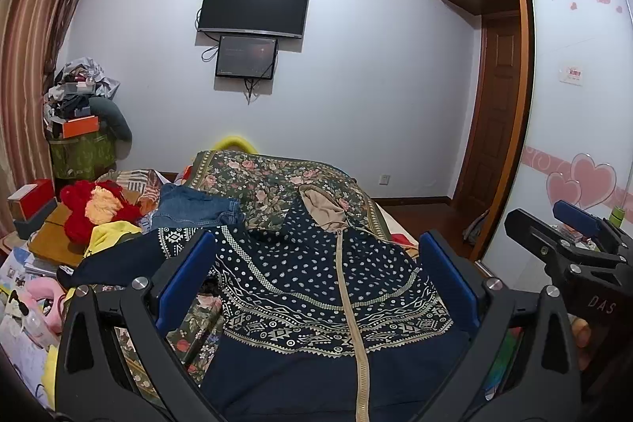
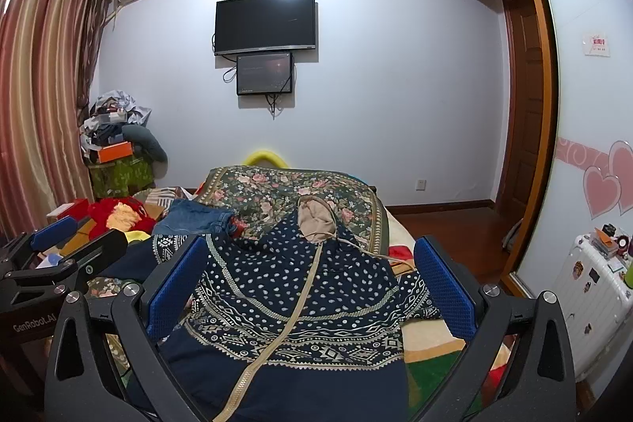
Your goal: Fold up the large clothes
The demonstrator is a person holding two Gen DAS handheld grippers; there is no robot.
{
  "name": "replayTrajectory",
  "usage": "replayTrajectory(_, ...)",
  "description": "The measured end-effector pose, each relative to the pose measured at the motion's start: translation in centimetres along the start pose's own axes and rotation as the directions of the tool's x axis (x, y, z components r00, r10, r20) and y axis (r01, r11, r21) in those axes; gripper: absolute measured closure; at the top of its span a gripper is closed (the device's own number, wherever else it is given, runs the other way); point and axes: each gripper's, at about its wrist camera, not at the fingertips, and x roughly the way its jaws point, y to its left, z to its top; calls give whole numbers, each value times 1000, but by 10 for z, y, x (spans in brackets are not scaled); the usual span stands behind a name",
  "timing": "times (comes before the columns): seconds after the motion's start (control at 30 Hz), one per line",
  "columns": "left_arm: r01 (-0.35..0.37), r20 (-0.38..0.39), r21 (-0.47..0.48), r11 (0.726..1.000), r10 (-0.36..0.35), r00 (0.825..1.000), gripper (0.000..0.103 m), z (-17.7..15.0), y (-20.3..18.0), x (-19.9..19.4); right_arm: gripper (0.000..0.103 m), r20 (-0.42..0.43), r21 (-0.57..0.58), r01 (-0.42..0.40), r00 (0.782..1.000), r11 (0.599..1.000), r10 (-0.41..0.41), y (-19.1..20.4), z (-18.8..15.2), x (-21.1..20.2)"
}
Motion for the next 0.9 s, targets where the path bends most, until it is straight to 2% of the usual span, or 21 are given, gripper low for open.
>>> replayTrajectory(0.57,-13,-5,-17,1000,13,1000,0,-2,7,4,0,-13,-2,1,1000,1000,-1,0,0,4)
replayTrajectory(0.9,-11,-32,-38,999,10,999,0,-3,17,17,0,-45,-5,-1,999,1000,1,2,0,20)
